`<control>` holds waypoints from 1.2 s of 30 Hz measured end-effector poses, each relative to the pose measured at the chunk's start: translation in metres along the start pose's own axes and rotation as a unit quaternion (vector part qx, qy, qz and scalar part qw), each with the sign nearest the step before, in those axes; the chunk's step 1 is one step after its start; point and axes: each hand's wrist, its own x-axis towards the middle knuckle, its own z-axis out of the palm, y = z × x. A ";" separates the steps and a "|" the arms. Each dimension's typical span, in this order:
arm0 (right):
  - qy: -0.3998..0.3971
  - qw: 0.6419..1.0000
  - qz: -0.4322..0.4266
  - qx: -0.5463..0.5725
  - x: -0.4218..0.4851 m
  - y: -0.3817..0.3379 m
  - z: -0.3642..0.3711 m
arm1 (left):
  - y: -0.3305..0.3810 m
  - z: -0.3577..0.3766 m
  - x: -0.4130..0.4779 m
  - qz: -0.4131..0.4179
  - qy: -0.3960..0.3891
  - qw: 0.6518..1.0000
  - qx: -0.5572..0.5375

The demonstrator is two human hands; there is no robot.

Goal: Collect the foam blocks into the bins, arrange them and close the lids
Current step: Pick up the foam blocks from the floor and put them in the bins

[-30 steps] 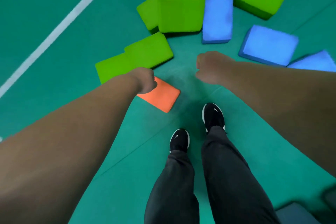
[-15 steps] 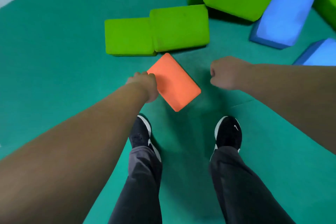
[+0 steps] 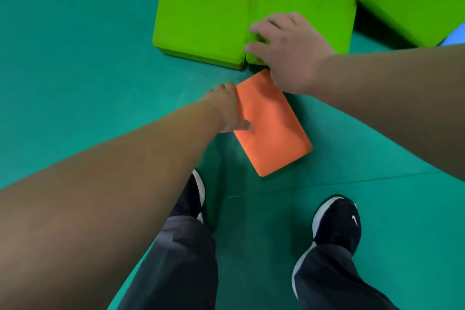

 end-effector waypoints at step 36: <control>-0.254 0.943 0.204 0.075 -0.116 0.073 -0.212 | 0.078 -0.173 -0.164 0.059 0.080 0.995 0.004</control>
